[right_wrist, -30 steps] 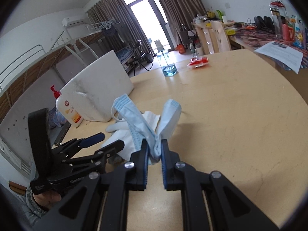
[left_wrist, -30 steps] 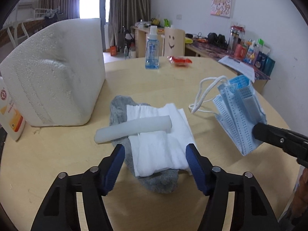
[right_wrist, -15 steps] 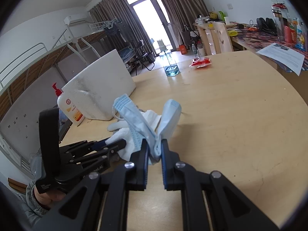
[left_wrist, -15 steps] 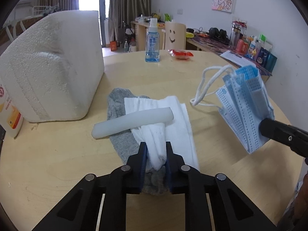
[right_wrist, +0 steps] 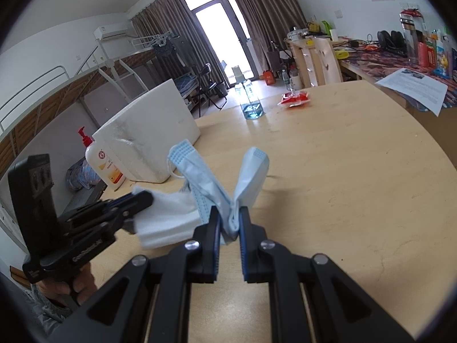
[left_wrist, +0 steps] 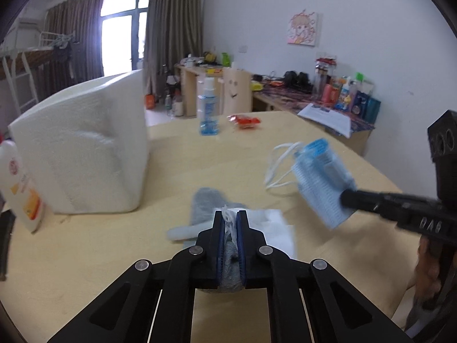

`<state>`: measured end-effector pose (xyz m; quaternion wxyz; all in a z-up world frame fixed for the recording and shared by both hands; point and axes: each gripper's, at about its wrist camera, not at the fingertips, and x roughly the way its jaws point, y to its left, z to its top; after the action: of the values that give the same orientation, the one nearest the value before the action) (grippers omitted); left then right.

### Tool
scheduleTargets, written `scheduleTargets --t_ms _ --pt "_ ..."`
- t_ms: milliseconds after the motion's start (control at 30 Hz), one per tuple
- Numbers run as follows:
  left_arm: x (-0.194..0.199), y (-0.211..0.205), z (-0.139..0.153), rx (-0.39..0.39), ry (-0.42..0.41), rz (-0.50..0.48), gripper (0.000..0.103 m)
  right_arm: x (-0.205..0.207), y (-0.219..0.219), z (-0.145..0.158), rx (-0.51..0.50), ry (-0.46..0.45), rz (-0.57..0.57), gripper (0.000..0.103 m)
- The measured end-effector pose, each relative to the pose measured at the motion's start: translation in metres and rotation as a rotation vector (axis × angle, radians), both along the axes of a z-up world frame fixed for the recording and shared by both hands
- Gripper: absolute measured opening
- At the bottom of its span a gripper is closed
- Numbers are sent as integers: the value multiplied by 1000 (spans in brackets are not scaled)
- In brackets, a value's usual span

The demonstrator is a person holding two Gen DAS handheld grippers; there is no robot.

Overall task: Organize soft objects
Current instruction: 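Grasp the white cloth with the left tool while the right holds the mask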

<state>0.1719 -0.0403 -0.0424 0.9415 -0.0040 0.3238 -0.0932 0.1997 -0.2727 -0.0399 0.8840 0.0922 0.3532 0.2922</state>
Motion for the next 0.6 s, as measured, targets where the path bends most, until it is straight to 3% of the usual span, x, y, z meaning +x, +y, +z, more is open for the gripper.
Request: scheduleTargets --t_ms 133,200,267,300,400,600 --pt "-5 23 -7 24 44 85 10 -1 4 -2 7 5 13 15" --pt "-9 23 -8 39 58 90 27 0 8 -2 10 8 23 15" --pt "-19 20 -5 38 36 84 67 0 12 -1 11 5 38 15" --pt "-24 15 -3 30 20 58 72 -1 14 0 11 3 45 15" --pt "-39 0 3 52 -33 5 74 -3 17 3 8 -4 55 15" --pt "-39 -15 -13 46 25 -31 73 -9 18 4 3 -4 60 15"
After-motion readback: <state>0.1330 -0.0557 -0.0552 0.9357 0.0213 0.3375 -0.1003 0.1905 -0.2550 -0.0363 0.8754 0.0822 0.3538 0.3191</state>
